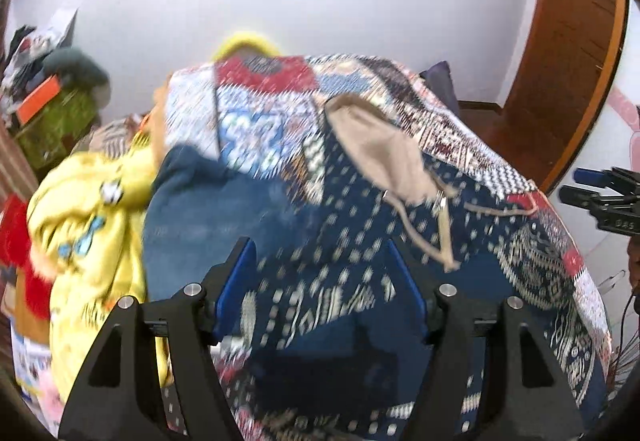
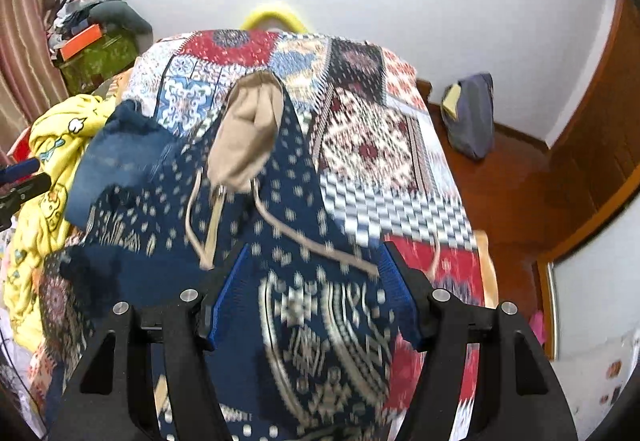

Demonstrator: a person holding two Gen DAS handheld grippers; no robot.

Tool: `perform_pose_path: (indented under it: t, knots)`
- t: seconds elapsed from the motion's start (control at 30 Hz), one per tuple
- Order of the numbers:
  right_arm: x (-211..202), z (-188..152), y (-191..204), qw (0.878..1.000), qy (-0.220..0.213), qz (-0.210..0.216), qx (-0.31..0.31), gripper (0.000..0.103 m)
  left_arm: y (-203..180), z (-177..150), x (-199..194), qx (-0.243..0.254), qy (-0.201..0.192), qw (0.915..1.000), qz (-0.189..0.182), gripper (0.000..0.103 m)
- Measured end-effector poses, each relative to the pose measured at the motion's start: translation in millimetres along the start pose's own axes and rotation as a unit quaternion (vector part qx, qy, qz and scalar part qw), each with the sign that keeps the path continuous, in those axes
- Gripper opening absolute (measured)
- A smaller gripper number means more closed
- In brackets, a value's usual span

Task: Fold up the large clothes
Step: 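Grasp the hood edge with the left tool while the right tool grasps the hood's other side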

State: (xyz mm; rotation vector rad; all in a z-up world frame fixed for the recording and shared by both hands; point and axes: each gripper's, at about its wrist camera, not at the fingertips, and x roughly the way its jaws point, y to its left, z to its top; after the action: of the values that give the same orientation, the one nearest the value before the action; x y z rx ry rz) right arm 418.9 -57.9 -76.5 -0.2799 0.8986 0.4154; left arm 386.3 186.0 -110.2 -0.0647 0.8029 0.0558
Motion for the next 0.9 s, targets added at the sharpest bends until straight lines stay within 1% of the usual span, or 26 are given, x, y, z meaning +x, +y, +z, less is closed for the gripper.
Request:
perform_pose_path:
  t: [0.1,0.17,0.3,0.37,0.43,0.5,0.57,0.63,0.73,0.8,0.83,0.87,0.9]
  knots:
    - [20,17,8,1.0,0.0,-0.003,-0.009,0.062,-9,15,20,0.004,0.001,1.0,-0.001,0.069]
    - [35,25,12,1.0,0.008,-0.001,-0.006,0.062,-11,23,42,-0.003,0.013,0.9999,-0.009,0.069]
    - [76,37,18,0.999,0.034,0.015,0.009,0.062,-9,26,91,-0.035,0.049,0.9979,-0.023,0.069]
    - [101,42,18,0.998,0.054,0.027,0.023,0.062,-9,27,116,-0.056,0.067,0.9954,-0.039,0.069]
    - [120,45,15,0.996,0.071,0.033,0.043,0.062,-6,29,135,-0.082,0.077,0.9921,-0.057,0.069]
    - [141,48,12,0.993,0.088,0.045,0.067,0.062,-6,33,155,-0.107,0.09,0.9875,-0.073,0.069]
    - [157,50,8,0.989,0.1,0.061,0.088,0.062,-5,36,174,-0.129,0.101,0.9831,-0.08,0.069]
    - [171,52,4,0.986,0.112,0.065,0.107,0.062,-7,39,189,-0.136,0.107,0.981,-0.086,0.069]
    - [186,54,-5,0.981,0.114,0.075,0.138,0.062,-7,38,209,-0.152,0.117,0.9776,-0.086,0.069]
    - [195,55,-14,0.974,0.117,0.089,0.173,0.062,-8,36,223,-0.161,0.127,0.9742,-0.095,0.069]
    - [198,55,-18,0.97,0.117,0.097,0.188,0.062,-9,34,228,-0.164,0.128,0.9737,-0.093,0.069]
    - [202,55,-21,0.967,0.119,0.102,0.202,0.062,-10,32,231,-0.163,0.126,0.9747,-0.087,0.069]
    - [204,55,-22,0.966,0.12,0.101,0.206,0.062,-12,31,233,-0.158,0.122,0.9767,-0.078,0.068]
